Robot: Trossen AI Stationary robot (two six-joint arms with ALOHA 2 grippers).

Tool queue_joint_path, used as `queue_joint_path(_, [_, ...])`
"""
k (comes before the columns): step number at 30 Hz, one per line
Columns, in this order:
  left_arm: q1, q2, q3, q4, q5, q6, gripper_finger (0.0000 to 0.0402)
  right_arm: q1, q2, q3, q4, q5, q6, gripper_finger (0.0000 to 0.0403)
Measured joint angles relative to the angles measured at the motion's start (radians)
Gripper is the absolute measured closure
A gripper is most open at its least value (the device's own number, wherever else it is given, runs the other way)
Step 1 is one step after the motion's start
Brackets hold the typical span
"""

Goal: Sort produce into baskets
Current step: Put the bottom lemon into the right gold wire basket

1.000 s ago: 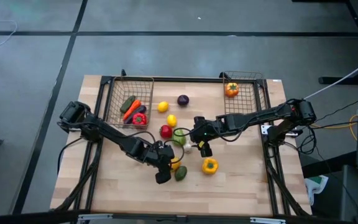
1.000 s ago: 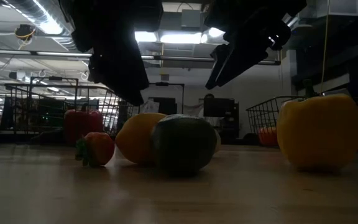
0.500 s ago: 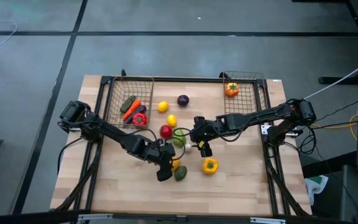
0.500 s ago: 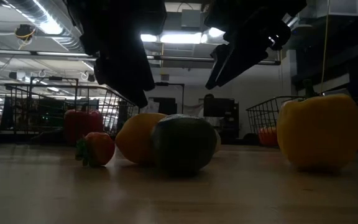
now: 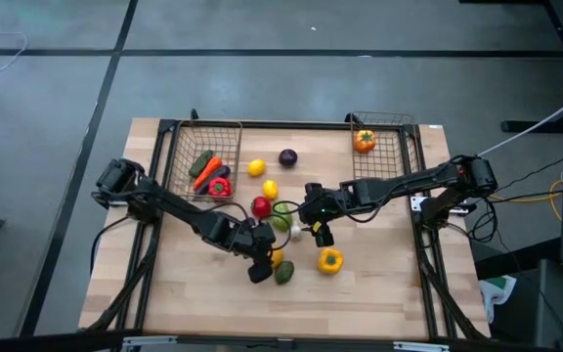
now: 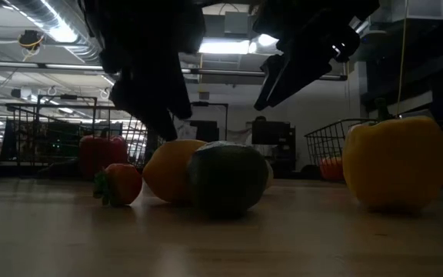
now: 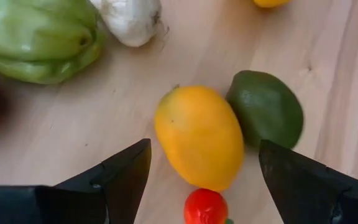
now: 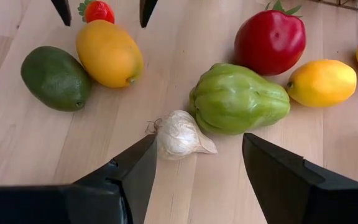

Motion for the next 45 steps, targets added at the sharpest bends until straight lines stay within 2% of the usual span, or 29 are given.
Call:
queue_joint_path(7, [-0.001,0.062,-0.001,0.048,0.006,-0.051,0.0109,0.0,0.0,0.0,0.001,0.0,0.0,0.0166])
queue_joint_path(23, [-0.002,0.145,-0.001,0.077,0.022,-0.015,0.011,0.0,0.0,0.0,0.004,0.0,0.0,0.0166])
queue_joint_path(29, [0.002,0.143,-0.001,0.077,0.016,0.035,0.0136,0.0,0.0,0.0,0.007,0.0,0.001,0.0166])
queue_joint_path(36, [0.003,0.143,-0.001,0.077,-0.003,0.055,0.0172,0.0,0.0,0.0,0.008,-0.052,0.011,0.0166])
queue_joint_path(45, [0.003,0.143,-0.001,0.078,-0.007,0.056,0.0182,0.0,0.0,0.0,0.008,-0.061,0.012,0.0166])
